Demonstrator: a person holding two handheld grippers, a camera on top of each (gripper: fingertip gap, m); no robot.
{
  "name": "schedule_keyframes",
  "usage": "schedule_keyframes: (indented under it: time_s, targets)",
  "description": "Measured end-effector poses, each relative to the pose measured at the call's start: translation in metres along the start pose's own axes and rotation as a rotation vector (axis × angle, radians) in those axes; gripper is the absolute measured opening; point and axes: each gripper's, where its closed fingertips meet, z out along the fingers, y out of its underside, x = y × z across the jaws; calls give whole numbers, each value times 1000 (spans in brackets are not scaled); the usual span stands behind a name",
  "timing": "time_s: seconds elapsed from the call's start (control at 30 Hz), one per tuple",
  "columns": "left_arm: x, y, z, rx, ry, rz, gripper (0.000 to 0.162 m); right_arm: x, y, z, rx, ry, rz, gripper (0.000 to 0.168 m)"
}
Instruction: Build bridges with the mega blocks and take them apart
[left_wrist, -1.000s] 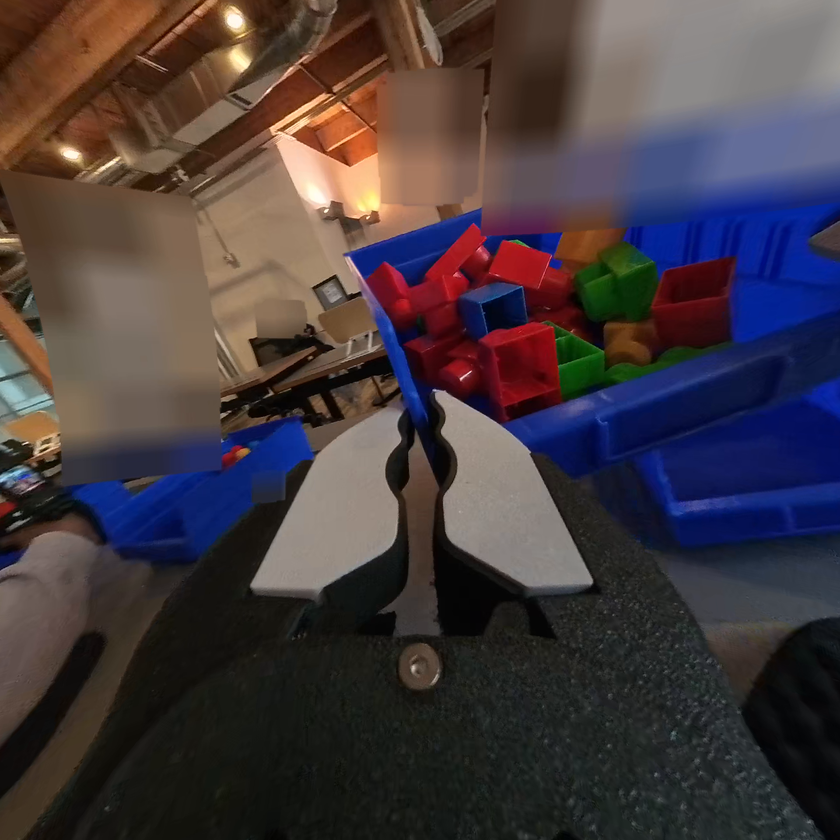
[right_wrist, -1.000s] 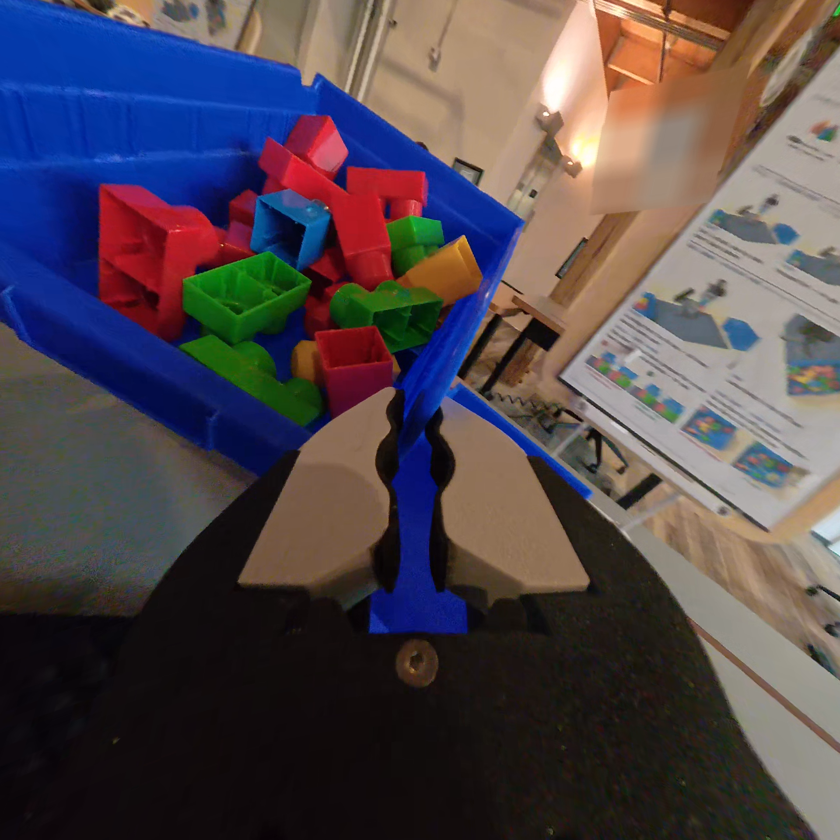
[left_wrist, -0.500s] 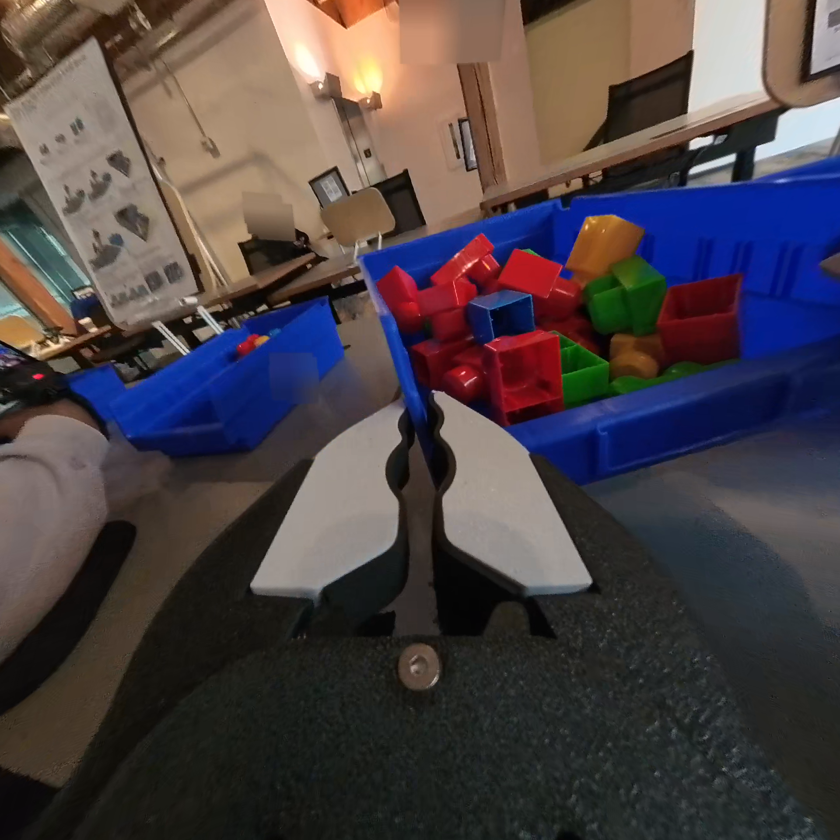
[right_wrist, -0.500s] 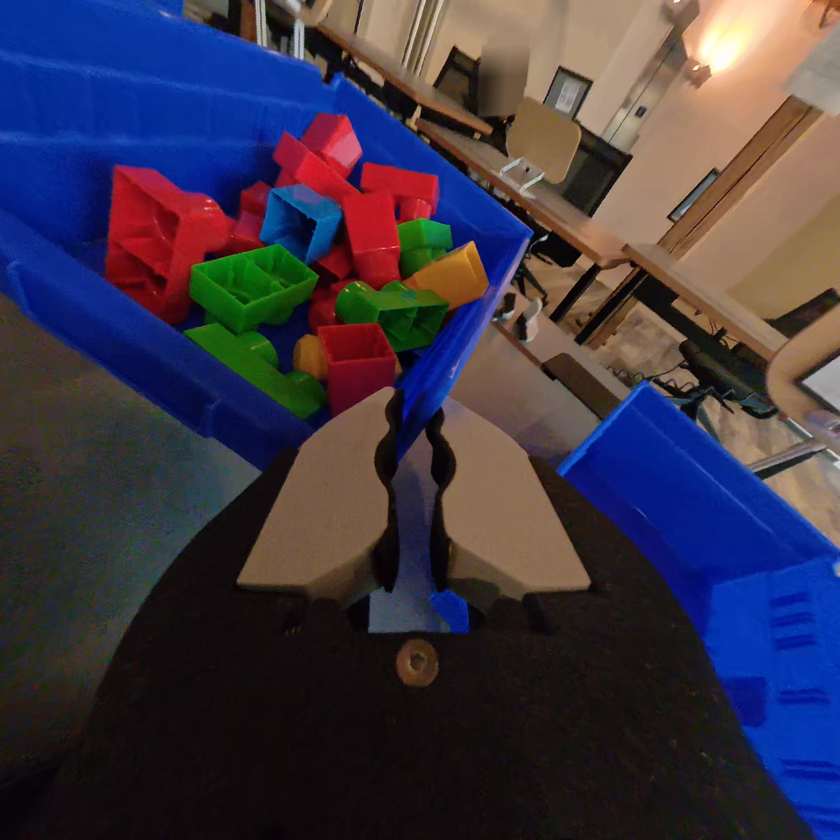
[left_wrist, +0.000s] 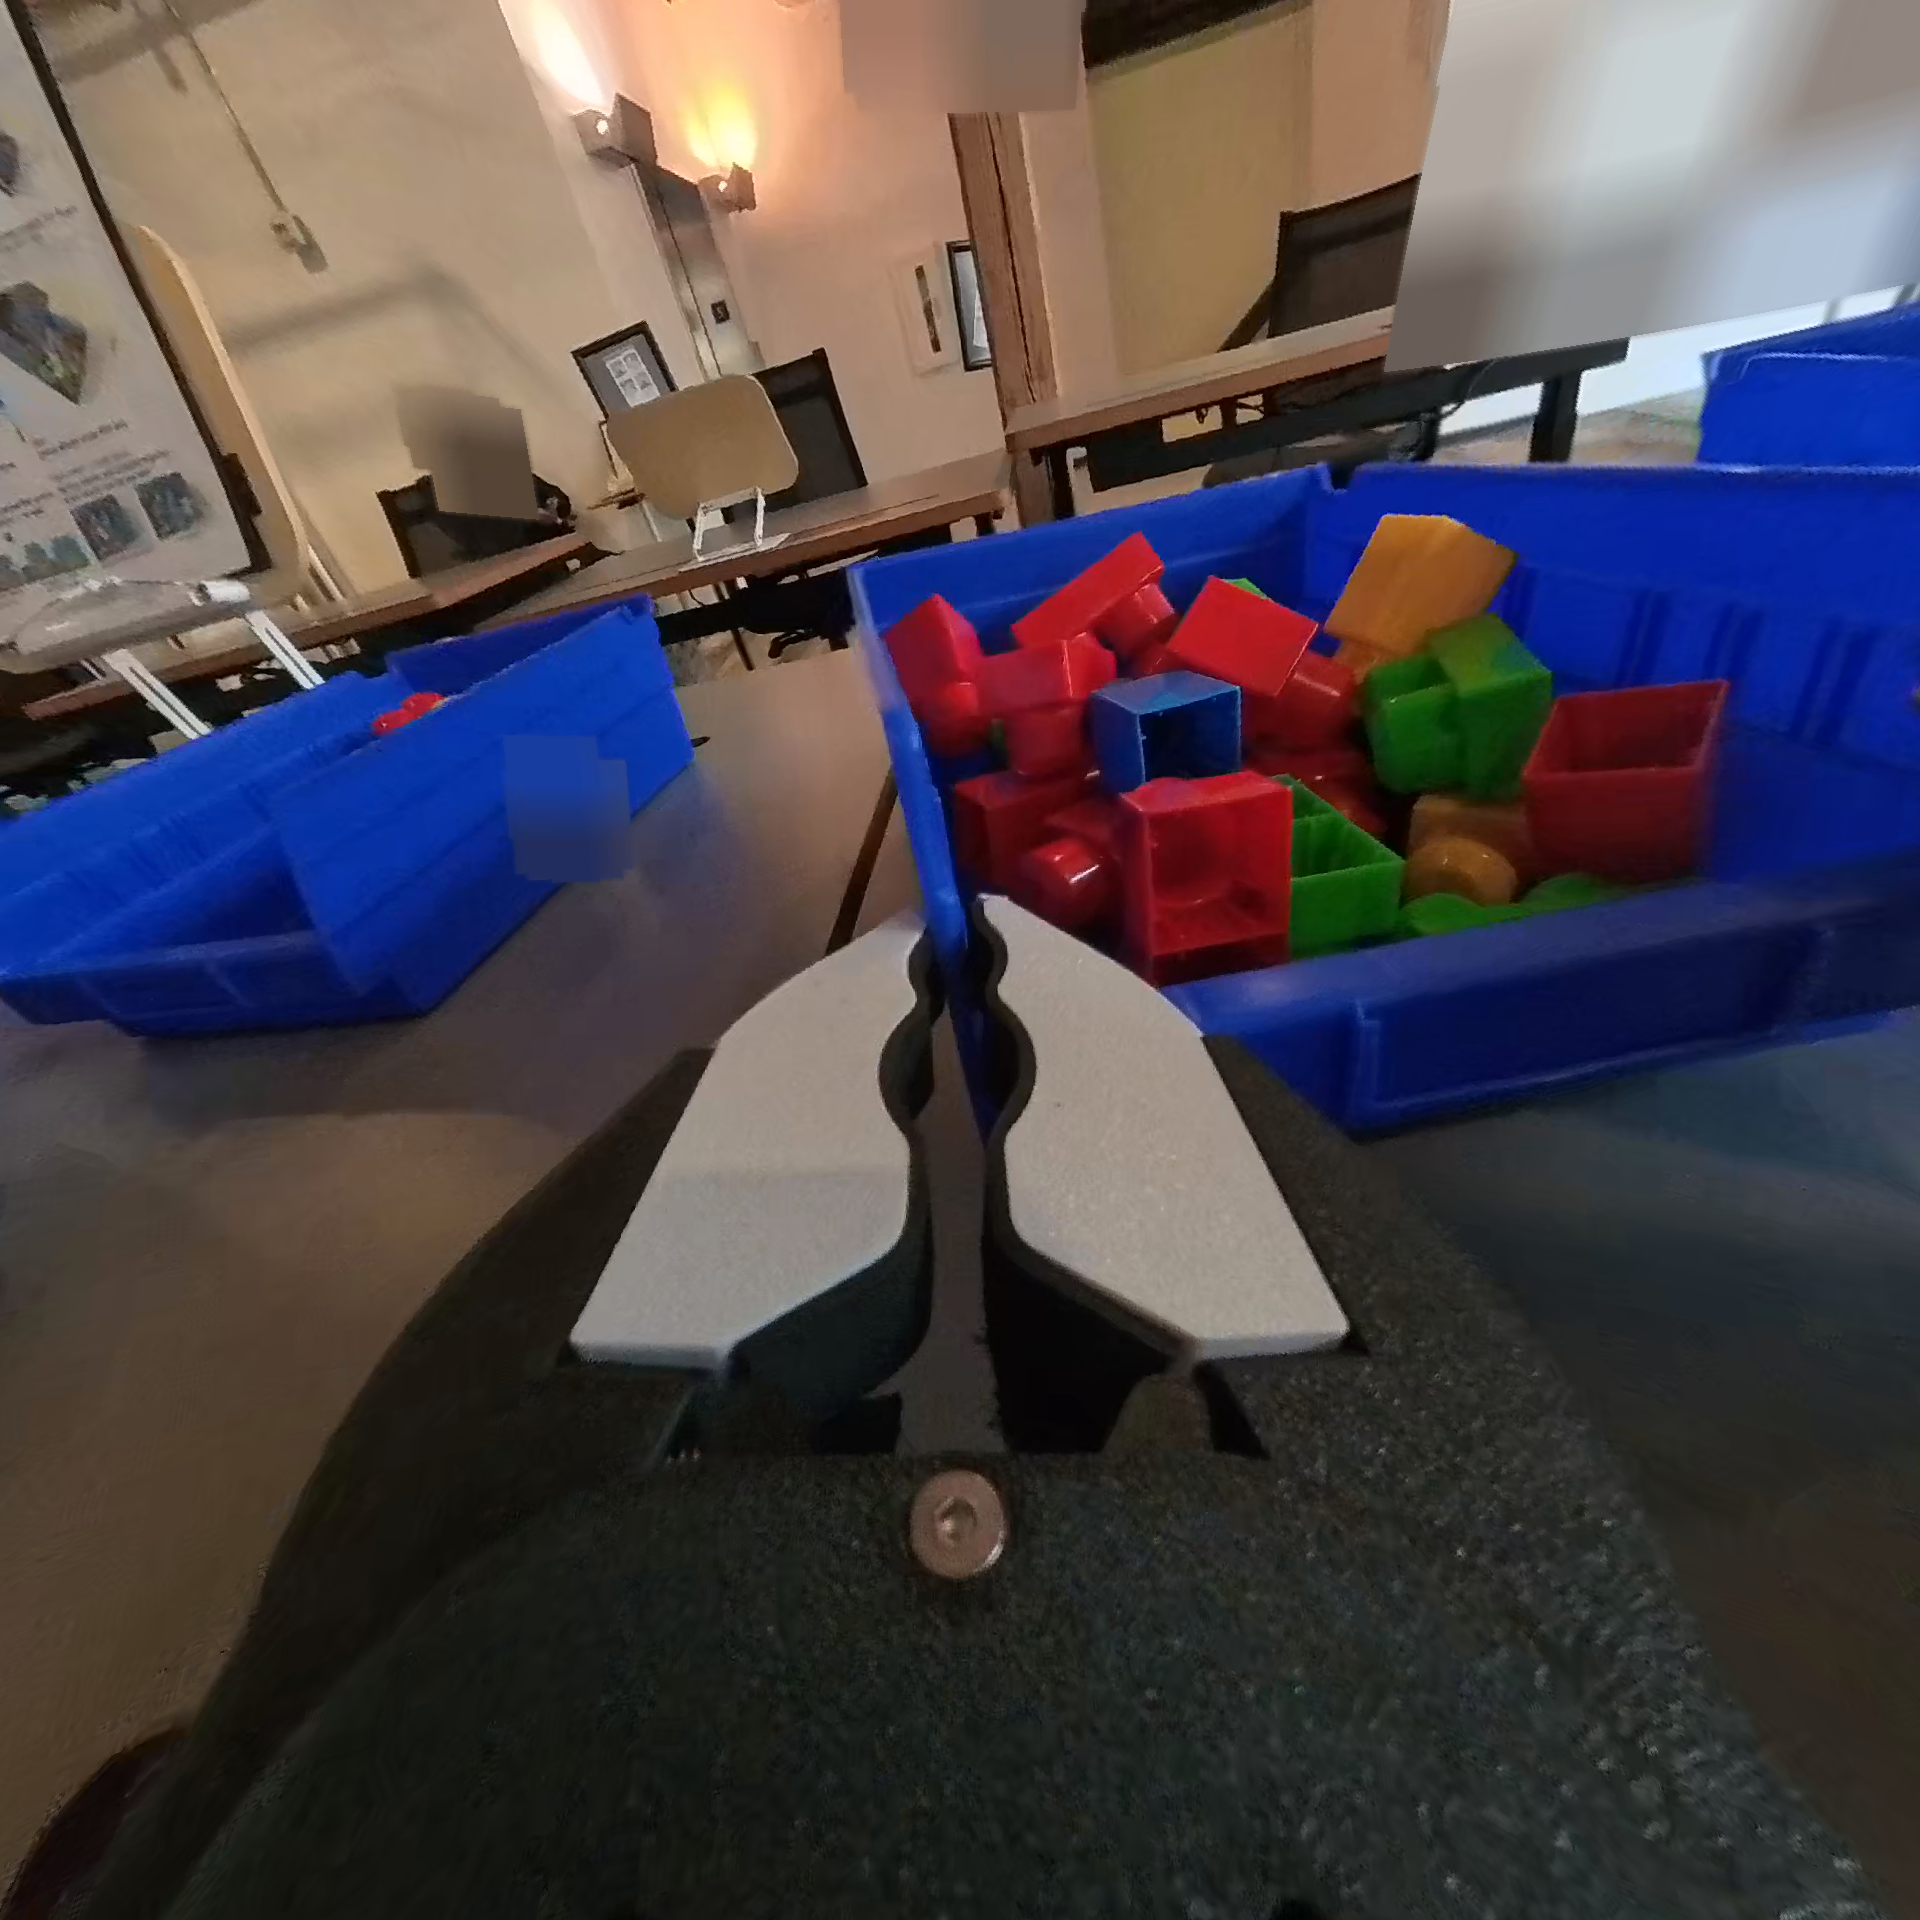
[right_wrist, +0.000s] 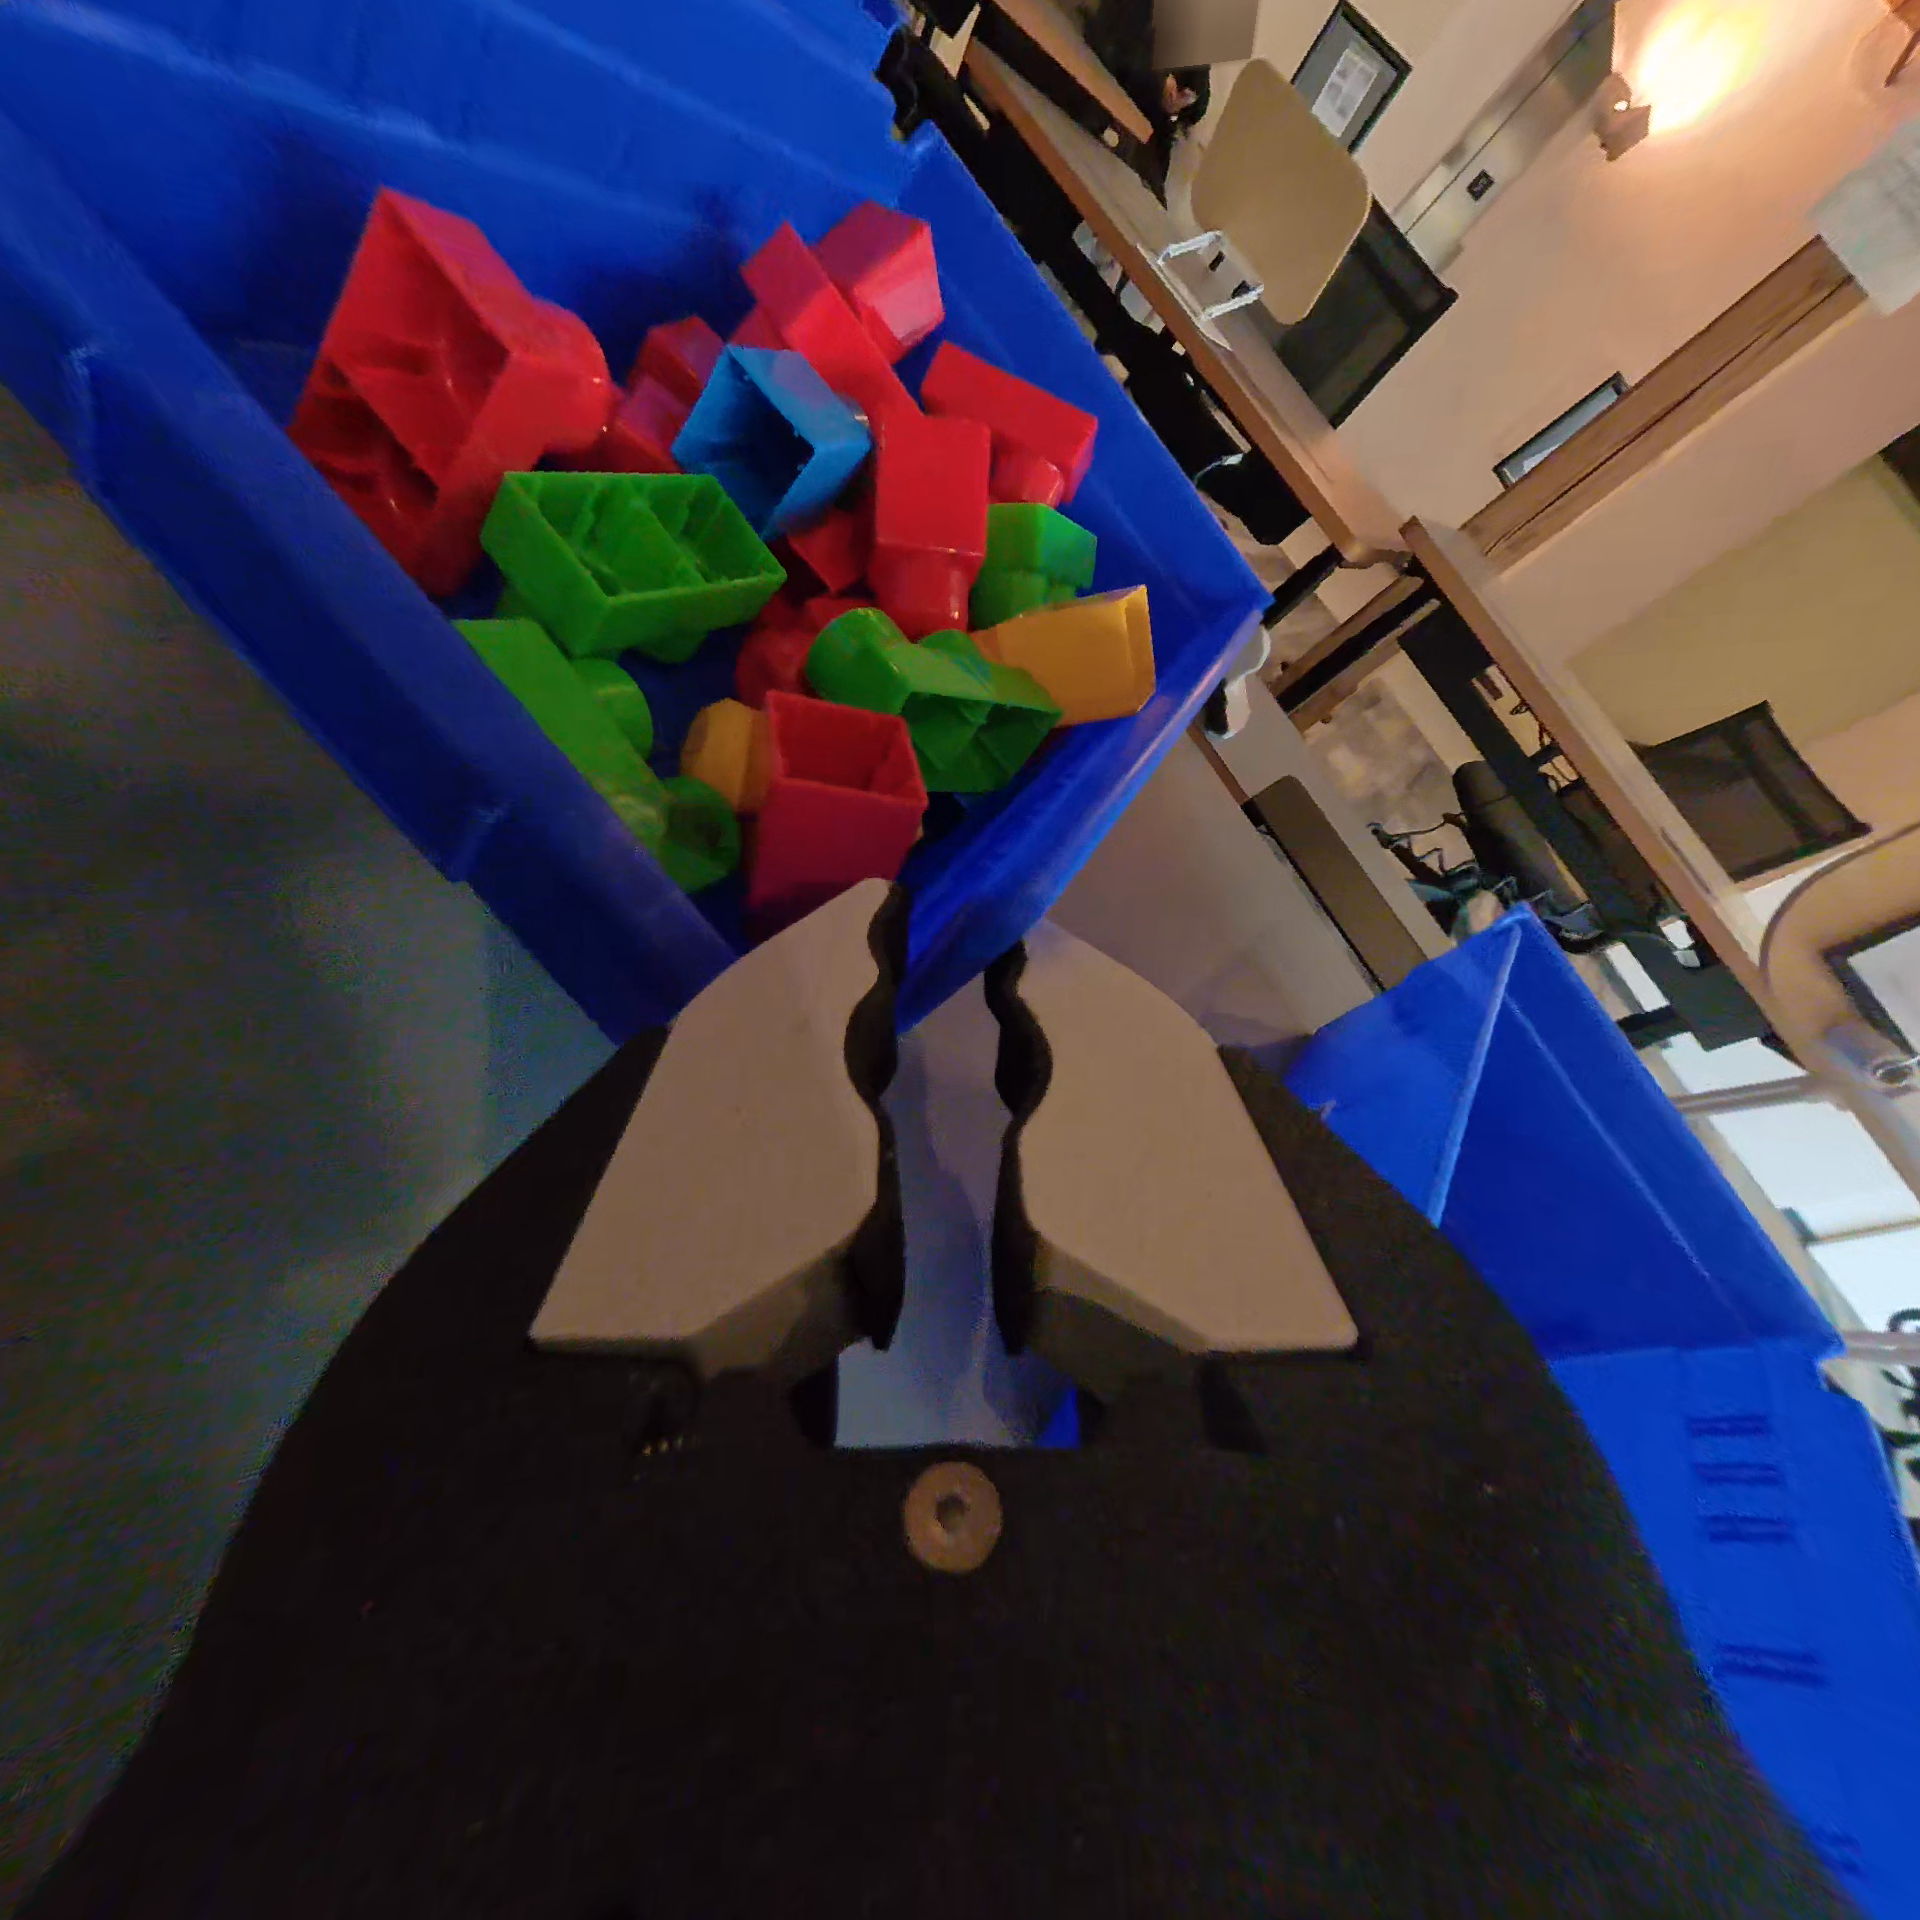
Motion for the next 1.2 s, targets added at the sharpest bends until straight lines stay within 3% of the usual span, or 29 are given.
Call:
schedule_keyframes:
  time_s: [0.23,0.57,0.9,1.0,1.2]
  targets:
    - [-19,11,20,-41,15,-35,4,-13,-9,10,-1,0,-45,17]
    - [-37,30,31,-186,-97,-4,10,-33,-13,15,-15,-21,-82,26]
    - [-40,34,35,-213,-116,9,13,-37,-14,16,-12,-33,-120,33]
    - [-46,20,28,-142,-175,44,31,-34,-12,10,-4,-39,-150,35]
    - [-41,-22,-1,-49,-220,55,43,-30,-26,-12,85,-76,-111,65]
